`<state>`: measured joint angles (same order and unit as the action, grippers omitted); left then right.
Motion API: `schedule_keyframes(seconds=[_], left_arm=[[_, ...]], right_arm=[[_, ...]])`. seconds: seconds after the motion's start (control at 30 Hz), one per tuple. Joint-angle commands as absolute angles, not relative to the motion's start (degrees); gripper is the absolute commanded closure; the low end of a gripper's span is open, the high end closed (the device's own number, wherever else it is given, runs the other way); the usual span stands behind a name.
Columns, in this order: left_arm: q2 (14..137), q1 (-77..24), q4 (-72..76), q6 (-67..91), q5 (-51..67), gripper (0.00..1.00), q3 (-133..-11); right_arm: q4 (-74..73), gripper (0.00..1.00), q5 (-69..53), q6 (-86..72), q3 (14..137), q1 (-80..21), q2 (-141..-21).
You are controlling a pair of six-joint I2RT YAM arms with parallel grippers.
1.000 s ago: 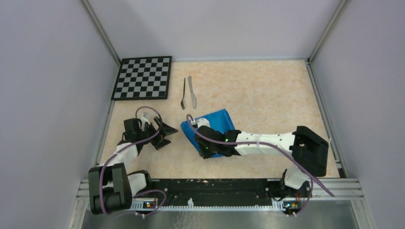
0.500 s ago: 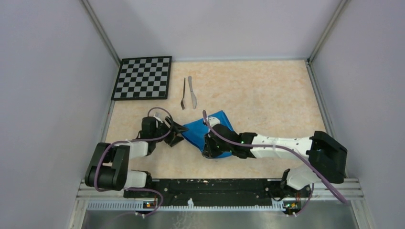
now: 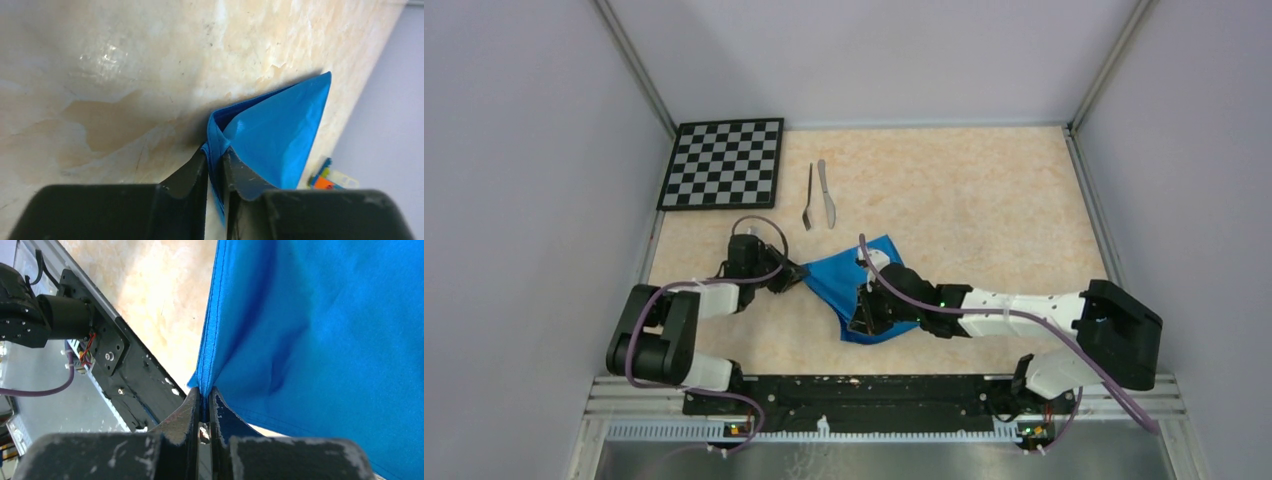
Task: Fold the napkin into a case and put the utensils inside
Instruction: Smooth out the lower triangle-folded napkin at the center of the board.
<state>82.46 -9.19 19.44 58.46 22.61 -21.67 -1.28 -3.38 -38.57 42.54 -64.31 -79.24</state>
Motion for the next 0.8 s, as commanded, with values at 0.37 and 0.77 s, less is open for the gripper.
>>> schedule_keyframes(seconds=[0.37,0.77], left_arm=[[72.05,-16.83,-6.38,49.54,-2.58,0.95,-34.09],[78.89,-13.55,-2.26,44.47,6.64,0.68,-32.68]], right_arm=[[18.41,1.0,-19.26,-39.45,36.66,-62.55,-88.41],[2.93,0.29,-15.95,-36.45,41.0,-60.36,-80.46]])
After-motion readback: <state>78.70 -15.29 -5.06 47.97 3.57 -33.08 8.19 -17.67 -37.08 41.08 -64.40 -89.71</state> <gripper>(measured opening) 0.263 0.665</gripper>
